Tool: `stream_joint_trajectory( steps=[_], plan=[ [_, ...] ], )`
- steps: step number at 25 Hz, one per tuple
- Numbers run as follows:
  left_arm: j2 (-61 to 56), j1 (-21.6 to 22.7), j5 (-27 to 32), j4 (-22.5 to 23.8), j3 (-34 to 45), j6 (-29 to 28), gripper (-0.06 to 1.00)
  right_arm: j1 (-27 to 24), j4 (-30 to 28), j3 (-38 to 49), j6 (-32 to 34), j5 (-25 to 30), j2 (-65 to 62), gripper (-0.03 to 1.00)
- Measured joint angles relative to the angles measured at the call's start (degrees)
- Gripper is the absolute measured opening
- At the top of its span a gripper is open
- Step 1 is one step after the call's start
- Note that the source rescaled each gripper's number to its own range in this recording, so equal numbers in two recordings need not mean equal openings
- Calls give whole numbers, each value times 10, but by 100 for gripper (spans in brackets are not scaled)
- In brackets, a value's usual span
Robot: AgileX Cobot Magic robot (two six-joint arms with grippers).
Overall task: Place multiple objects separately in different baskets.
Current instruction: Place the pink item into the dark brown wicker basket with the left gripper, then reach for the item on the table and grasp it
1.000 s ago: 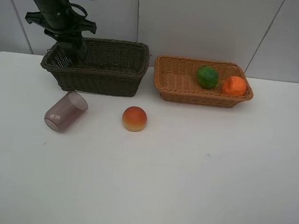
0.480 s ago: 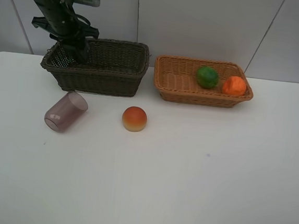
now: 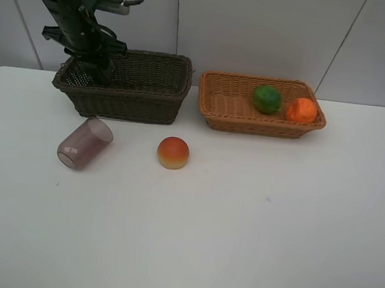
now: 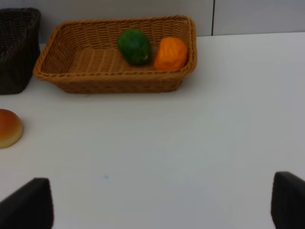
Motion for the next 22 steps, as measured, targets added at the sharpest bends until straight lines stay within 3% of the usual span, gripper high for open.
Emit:
stream_joint_trajectory(
  steps=[1, 5, 6, 10, 22],
  plan=[
    [0, 0, 0, 2, 0, 1, 9, 0, 0, 0, 0, 0, 0, 100],
    [0, 0, 0, 8, 0, -2, 68, 0, 0, 0, 0, 0, 0, 100],
    [0, 0, 0, 11, 0, -3, 76, 0, 0, 0, 0, 0, 0, 100],
    [0, 0, 0, 14, 0, -4, 84, 0, 0, 0, 0, 0, 0, 100],
    [-9, -4, 22, 16, 0, 12, 85, 0, 1, 0, 0, 0, 0, 100]
  ],
)
